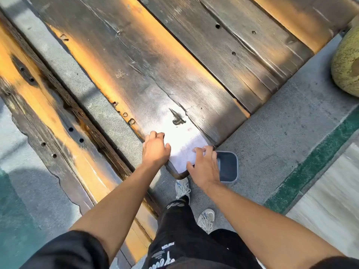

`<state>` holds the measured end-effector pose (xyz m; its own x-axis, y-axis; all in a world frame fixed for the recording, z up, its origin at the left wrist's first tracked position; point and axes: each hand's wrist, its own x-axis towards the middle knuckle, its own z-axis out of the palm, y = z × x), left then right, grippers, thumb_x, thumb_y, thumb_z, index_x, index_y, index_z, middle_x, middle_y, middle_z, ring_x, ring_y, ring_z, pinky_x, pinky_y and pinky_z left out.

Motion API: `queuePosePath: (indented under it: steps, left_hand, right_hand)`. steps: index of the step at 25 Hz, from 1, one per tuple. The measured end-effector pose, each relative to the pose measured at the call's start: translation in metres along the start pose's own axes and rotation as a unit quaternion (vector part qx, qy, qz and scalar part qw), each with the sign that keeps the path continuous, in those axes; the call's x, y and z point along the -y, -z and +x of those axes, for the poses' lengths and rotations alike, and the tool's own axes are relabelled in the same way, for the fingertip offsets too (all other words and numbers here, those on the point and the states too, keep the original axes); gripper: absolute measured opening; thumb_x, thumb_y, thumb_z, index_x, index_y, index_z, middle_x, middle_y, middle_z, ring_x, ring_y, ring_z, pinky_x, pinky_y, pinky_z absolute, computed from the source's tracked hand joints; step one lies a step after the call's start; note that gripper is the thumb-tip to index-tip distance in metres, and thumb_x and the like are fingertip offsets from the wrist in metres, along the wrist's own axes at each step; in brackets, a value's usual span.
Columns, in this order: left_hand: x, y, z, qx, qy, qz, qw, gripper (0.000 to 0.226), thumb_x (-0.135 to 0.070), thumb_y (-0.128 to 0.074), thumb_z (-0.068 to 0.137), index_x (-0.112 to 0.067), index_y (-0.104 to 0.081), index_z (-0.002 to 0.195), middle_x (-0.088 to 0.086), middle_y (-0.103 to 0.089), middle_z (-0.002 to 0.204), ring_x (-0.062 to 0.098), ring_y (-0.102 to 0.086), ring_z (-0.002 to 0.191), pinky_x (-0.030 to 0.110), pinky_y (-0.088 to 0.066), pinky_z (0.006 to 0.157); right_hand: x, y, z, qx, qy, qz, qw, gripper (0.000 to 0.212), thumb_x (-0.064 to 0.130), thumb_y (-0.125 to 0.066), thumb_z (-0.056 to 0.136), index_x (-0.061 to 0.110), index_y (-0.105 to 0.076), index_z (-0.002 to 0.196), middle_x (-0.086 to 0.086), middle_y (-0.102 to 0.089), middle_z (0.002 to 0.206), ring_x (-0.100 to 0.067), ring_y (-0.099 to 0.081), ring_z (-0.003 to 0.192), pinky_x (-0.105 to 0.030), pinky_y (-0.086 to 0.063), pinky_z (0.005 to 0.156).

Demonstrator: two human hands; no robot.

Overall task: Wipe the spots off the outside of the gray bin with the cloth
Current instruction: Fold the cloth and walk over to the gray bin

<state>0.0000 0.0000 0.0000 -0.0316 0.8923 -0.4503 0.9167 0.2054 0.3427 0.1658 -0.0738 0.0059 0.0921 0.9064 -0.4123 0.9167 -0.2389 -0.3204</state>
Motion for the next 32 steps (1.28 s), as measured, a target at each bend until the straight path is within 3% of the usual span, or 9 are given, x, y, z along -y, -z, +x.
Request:
queuePosePath:
  steps: [5,11,14,18,21,23,26,30,32]
  left_hand:
    - [-0.006,-0.002,0.008,0.055,0.036,-0.049,0.997,0.036,-0.021,-0.055,0.089,-0.008,-0.060,0.122,0.012,-0.061,0.120,0.026,-0.057,0.099,0.037,-0.048,0.090]
    - [-0.012,-0.003,0.000,0.113,0.079,-0.116,0.984,0.026,-0.028,-0.057,0.079,-0.010,-0.059,0.099,0.006,-0.056,0.090,0.024,-0.051,0.079,0.030,-0.035,0.061]
    - [-0.009,-0.005,-0.009,0.166,0.095,-0.248,0.950,0.016,-0.029,-0.055,0.076,-0.017,-0.044,0.080,0.004,-0.045,0.076,0.020,-0.041,0.069,0.033,-0.032,0.064]
    - [-0.020,-0.015,-0.036,0.194,0.162,-0.393,0.884,0.015,-0.018,-0.057,0.075,-0.016,-0.044,0.067,0.003,-0.045,0.067,0.021,-0.041,0.064,0.036,-0.034,0.065]
    - [-0.031,-0.028,-0.056,0.205,0.194,-0.436,0.854,0.026,-0.028,-0.067,0.075,-0.004,-0.070,0.082,0.010,-0.076,0.082,0.031,-0.070,0.078,0.045,-0.055,0.074]
    - [-0.038,-0.040,-0.073,0.224,0.205,-0.437,0.847,0.042,-0.035,-0.072,0.077,-0.001,-0.073,0.102,0.015,-0.081,0.098,0.036,-0.076,0.094,0.052,-0.060,0.089]
    - [-0.058,-0.061,-0.110,0.234,0.203,-0.429,0.849,0.035,-0.023,-0.067,0.083,0.000,-0.070,0.110,0.020,-0.080,0.103,0.039,-0.076,0.098,0.059,-0.059,0.091]
    - [-0.087,-0.095,-0.168,0.229,0.223,-0.431,0.844,0.022,-0.010,-0.058,0.087,-0.001,-0.070,0.103,0.015,-0.077,0.087,0.031,-0.073,0.074,0.035,-0.061,0.063]
    - [-0.101,-0.119,-0.204,0.229,0.234,-0.423,0.845,0.016,-0.010,-0.057,0.085,-0.005,-0.067,0.097,0.012,-0.071,0.079,0.025,-0.068,0.064,0.026,-0.055,0.050]
  right_hand:
    - [0.009,-0.009,-0.001,-0.024,-0.104,0.136,0.985,0.039,0.021,-0.072,0.088,0.021,-0.051,0.121,-0.005,-0.029,0.136,-0.028,-0.056,0.098,-0.041,-0.055,0.085]
    - [0.012,-0.006,0.000,-0.031,-0.158,0.265,0.951,0.042,-0.004,-0.068,0.085,0.017,-0.053,0.118,-0.002,-0.030,0.134,-0.022,-0.065,0.085,-0.031,-0.057,0.087]
    - [0.006,0.002,-0.003,-0.037,-0.156,0.290,0.943,0.044,-0.003,-0.065,0.081,0.019,-0.056,0.118,0.001,-0.034,0.128,-0.018,-0.058,0.080,-0.025,-0.047,0.078]
    - [-0.012,0.005,-0.018,-0.046,-0.156,0.351,0.922,0.038,-0.001,-0.062,0.080,0.018,-0.060,0.113,0.002,-0.043,0.119,-0.011,-0.051,0.096,-0.020,-0.040,0.086]
    - [-0.030,0.002,-0.038,-0.054,-0.150,0.392,0.906,0.033,-0.004,-0.059,0.080,0.017,-0.062,0.106,0.000,-0.049,0.113,-0.013,-0.053,0.099,-0.025,-0.043,0.095]
    - [-0.044,-0.002,-0.055,-0.058,-0.164,0.417,0.892,0.035,-0.005,-0.057,0.079,0.020,-0.062,0.102,-0.002,-0.053,0.111,-0.016,-0.056,0.099,-0.025,-0.043,0.094]
    - [-0.075,-0.010,-0.090,-0.074,-0.188,0.452,0.869,0.036,-0.004,-0.058,0.077,0.024,-0.063,0.099,-0.002,-0.058,0.110,-0.016,-0.057,0.099,-0.026,-0.045,0.090]
    - [-0.126,-0.022,-0.141,-0.089,-0.230,0.476,0.844,0.033,-0.006,-0.059,0.079,0.015,-0.066,0.103,-0.007,-0.056,0.115,-0.006,-0.055,0.091,-0.013,-0.040,0.080]
    - [-0.160,-0.035,-0.170,-0.090,-0.280,0.496,0.817,0.029,-0.002,-0.063,0.080,0.014,-0.067,0.103,-0.009,-0.056,0.116,-0.010,-0.057,0.088,-0.020,-0.045,0.080]
